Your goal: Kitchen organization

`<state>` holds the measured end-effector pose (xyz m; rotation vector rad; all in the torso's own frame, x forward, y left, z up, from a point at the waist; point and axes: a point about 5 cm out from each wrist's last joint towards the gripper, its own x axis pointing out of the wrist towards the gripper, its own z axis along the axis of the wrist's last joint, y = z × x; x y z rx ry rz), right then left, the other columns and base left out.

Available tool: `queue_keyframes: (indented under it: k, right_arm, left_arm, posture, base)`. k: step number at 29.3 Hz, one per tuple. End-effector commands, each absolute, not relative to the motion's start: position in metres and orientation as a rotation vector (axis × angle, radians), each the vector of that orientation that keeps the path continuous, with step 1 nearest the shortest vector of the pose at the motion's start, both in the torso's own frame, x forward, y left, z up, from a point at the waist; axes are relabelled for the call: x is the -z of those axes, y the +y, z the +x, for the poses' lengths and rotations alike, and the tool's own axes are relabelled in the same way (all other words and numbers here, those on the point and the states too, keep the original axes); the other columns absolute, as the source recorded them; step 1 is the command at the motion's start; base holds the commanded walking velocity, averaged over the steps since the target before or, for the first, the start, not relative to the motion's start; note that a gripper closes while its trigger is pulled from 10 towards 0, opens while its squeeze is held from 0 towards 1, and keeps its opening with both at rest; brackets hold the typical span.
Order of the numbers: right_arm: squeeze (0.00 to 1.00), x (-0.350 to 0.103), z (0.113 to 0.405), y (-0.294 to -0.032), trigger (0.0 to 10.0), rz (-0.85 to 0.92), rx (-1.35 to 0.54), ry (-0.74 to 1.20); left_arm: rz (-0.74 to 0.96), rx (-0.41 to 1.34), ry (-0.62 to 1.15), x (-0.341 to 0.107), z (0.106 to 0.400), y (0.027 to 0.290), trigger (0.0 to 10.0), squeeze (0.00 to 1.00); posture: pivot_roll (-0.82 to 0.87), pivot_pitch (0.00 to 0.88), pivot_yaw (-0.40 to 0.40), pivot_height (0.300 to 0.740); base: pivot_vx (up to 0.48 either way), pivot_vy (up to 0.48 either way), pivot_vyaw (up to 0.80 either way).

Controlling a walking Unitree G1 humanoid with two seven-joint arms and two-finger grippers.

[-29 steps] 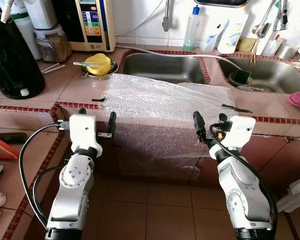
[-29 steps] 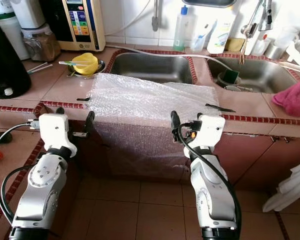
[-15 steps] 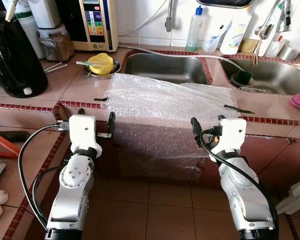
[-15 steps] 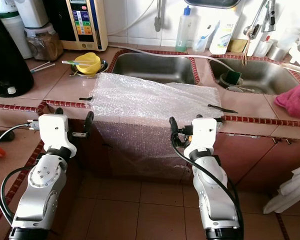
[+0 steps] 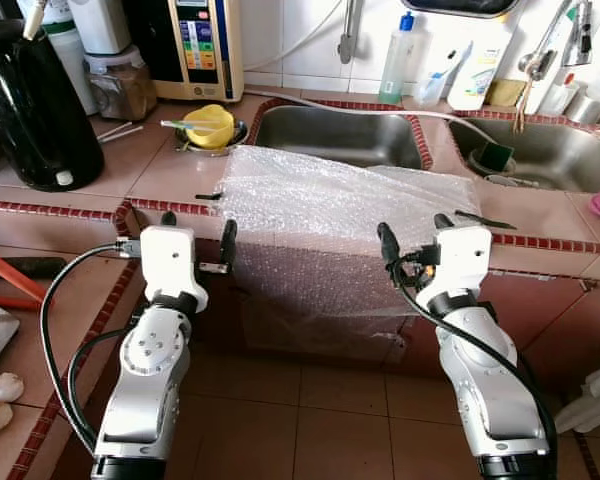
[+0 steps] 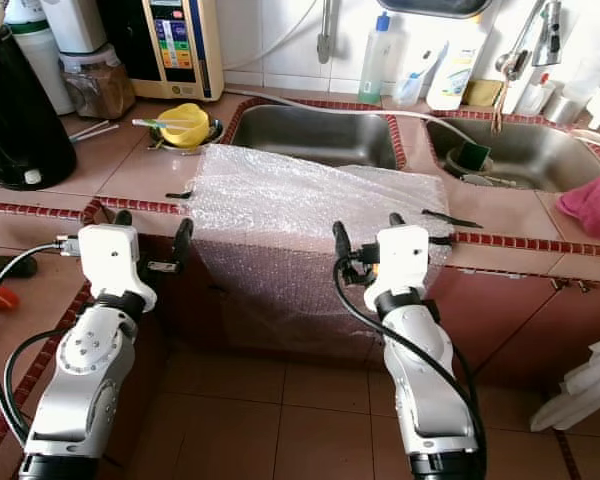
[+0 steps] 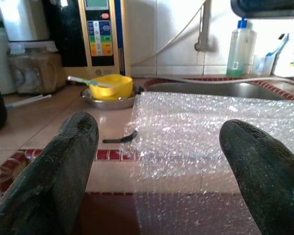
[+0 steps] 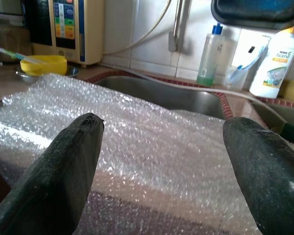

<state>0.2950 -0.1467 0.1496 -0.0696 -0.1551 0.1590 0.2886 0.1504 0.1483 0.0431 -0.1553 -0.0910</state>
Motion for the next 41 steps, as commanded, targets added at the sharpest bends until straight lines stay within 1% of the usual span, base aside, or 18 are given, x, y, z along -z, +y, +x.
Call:
queue_keyframes:
  k: [1, 41]
  right_arm:
    - [0.0, -0.158, 0.296, -0.146, 10.0, -0.086, -0.165, -0.193]
    - [0.0, -0.163, 0.299, -0.136, 10.0, -0.127, -0.236, -0.236]
  left_arm:
    - [0.041, 0.108, -0.189, -0.156, 0.29, 0.147, 10.0, 0.0]
    - [0.053, 0.122, -0.185, -0.155, 0.292, 0.147, 10.0, 0.0]
  posture:
    - [0.1, 0.0, -0.01, 0.74]
    - [0.1, 0.0, -0.011, 0.74]
  base:
    - [0.292, 0.0, 0.0]
    - [0.317, 0.0, 0.0]
